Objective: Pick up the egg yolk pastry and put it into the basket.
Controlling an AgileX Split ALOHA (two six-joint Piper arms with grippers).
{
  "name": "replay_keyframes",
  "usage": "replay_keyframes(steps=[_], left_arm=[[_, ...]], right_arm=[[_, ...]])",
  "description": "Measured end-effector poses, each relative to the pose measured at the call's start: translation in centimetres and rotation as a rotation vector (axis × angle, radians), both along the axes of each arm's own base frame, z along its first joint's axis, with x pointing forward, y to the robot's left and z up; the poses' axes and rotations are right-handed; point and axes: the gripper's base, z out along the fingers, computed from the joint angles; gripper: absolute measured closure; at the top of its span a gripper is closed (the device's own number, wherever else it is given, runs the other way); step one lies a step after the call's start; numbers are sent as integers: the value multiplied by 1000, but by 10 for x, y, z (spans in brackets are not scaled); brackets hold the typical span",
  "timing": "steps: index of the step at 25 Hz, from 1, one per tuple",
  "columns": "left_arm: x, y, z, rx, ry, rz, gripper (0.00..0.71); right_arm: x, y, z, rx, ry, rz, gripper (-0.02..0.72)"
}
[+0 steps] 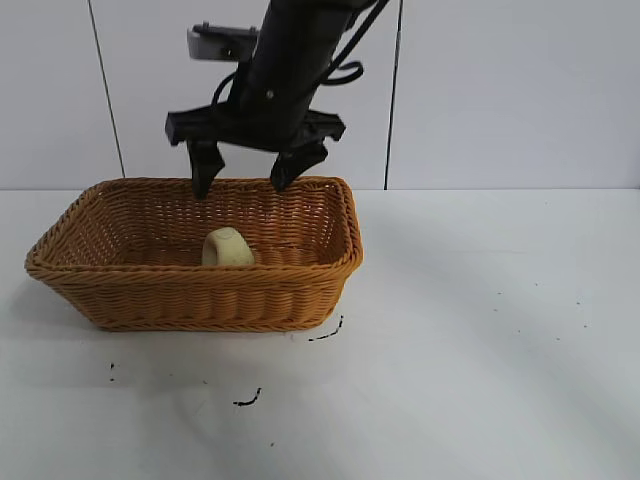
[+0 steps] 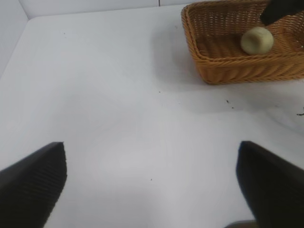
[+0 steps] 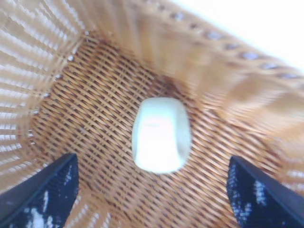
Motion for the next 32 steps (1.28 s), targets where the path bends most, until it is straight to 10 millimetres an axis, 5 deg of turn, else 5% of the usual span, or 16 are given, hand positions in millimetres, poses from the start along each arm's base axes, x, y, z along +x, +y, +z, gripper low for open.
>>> replay_keyframes(steps=[9,15,22,26,32], left_arm=[[0,0,0,0,0,0,14],[0,0,0,0,0,0,14],[0,0,0,0,0,0,14],[0,0,0,0,0,0,14],[0,0,0,0,0,0,14]], right_arm=[[29,-61,43,-56,-6,-114,90],[61,-154,42,-111,31,-294,90],[74,-256,40,-141,95,-489,90],[75,-279,40,-140,101,-537,90],[71,-281,49,-124,90,-541,90]])
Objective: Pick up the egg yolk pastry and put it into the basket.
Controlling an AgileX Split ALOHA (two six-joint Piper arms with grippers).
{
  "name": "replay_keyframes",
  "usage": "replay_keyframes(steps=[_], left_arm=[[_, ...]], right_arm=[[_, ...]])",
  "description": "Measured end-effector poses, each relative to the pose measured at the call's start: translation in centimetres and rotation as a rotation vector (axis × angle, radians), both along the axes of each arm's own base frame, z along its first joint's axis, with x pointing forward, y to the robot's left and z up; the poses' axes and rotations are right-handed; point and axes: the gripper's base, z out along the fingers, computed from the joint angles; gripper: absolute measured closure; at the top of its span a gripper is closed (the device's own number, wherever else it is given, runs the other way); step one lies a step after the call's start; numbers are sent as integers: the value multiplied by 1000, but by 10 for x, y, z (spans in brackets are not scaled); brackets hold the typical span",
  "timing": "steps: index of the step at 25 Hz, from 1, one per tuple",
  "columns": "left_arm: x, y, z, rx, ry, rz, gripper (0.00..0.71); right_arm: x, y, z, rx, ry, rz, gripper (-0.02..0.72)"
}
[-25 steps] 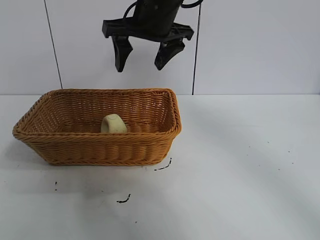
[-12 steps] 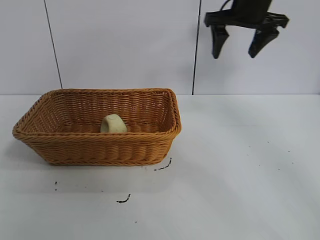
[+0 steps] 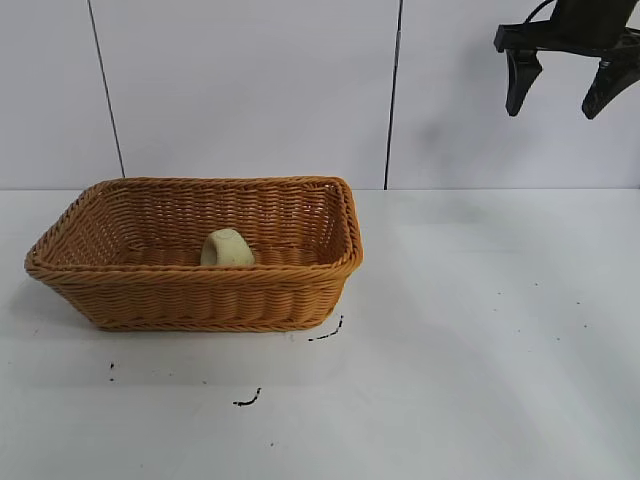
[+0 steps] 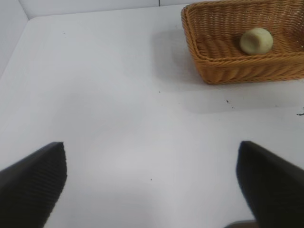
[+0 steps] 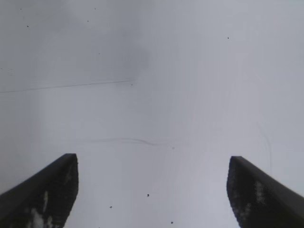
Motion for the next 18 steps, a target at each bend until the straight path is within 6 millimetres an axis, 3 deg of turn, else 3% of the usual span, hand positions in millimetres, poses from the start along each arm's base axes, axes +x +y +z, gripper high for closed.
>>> replay_keyframes(steps=[3,8,13,18], left_arm=[[0,0,0,0,0,0,14],[0,0,0,0,0,0,14],[0,0,0,0,0,0,14],[0,0,0,0,0,0,14]], right_arm=[[-15,1,16,16,-6,1,90],[-66,0,52,16,0,1,90],[-144,-1,90,14,-30,6,90],[-231,-3,107,10,-70,16,90]])
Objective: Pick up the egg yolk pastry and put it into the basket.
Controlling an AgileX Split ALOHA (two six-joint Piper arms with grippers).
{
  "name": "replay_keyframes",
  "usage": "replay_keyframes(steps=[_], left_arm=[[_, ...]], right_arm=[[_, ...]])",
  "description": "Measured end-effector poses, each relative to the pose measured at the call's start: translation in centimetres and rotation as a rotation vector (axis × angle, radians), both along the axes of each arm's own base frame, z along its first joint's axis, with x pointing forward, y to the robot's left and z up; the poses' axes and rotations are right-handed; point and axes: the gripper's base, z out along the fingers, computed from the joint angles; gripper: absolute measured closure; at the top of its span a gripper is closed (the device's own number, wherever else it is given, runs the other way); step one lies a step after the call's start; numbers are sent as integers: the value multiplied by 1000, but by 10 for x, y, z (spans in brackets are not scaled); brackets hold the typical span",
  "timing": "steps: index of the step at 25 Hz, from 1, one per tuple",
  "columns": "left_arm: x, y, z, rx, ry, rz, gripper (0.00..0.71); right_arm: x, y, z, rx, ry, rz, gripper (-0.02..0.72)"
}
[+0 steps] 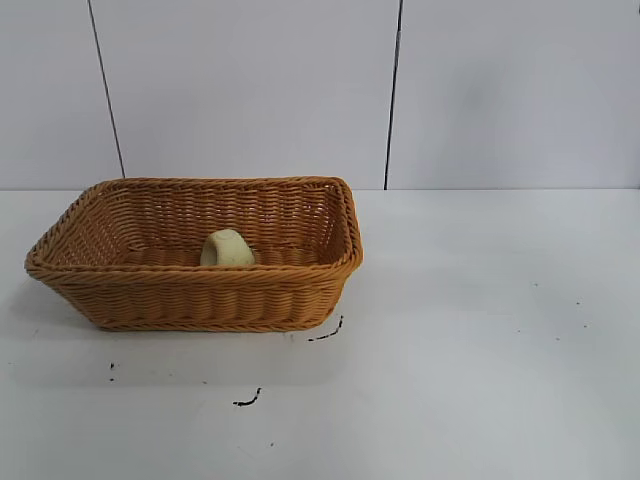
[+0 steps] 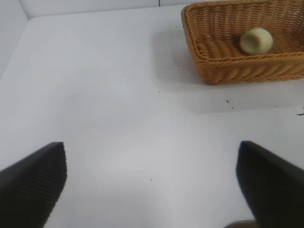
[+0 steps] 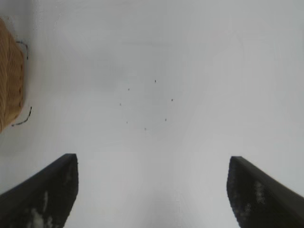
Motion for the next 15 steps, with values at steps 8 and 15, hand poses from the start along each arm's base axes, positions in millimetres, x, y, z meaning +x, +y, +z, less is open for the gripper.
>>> replay_keyframes(steps=[8,15], left_arm=[[0,0,0,0,0,0,14],[0,0,0,0,0,0,14]], right_arm=[[-124,-2,-21,-2,-78,6,90],[-204,-4,-66,4,-287,1,90]])
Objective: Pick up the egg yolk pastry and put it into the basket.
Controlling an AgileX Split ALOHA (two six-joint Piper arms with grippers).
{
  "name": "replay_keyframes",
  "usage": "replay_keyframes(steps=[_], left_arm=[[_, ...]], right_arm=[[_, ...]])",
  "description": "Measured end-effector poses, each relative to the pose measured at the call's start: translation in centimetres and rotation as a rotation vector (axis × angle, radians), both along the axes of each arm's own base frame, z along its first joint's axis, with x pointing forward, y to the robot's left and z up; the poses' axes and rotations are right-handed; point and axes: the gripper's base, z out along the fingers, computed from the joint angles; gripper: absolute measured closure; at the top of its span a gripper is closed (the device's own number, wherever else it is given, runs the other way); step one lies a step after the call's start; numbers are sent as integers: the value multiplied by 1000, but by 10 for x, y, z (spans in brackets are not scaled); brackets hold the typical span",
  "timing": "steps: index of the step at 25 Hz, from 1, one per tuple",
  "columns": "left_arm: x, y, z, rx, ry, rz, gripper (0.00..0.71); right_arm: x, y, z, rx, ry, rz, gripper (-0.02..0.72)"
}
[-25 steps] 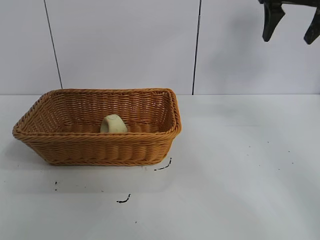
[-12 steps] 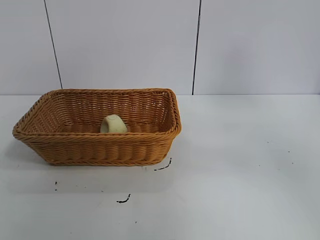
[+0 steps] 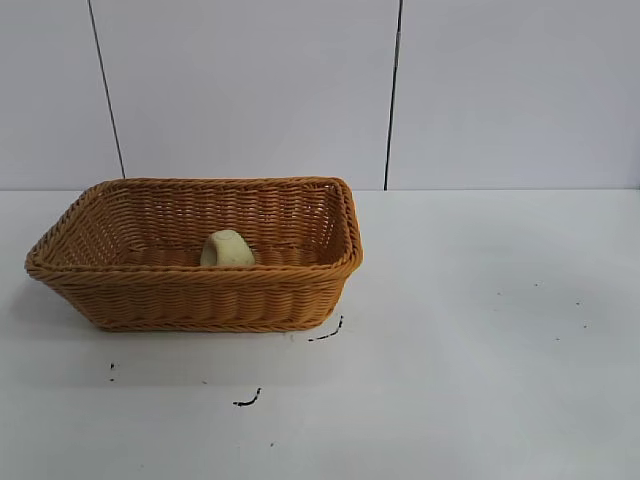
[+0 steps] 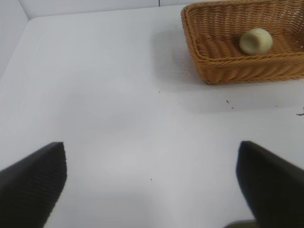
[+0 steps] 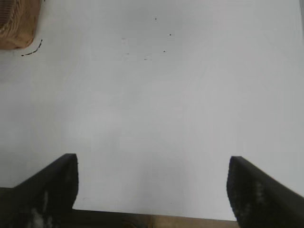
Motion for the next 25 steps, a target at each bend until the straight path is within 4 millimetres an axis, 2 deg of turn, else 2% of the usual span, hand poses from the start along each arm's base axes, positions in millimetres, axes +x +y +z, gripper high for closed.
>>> replay_keyframes(steps=[3,8,18,25], left_arm=[[0,0,0,0,0,0,14],[0,0,0,0,0,0,14],[0,0,0,0,0,0,14],[0,0,0,0,0,0,14]], right_arm=[[-23,0,-20,4,-64,-2,90],[-39,-1,-42,8,-175,-6,90],[-44,-1,-41,19,-234,-14,90],[-60,-1,-41,22,-335,-13,90]])
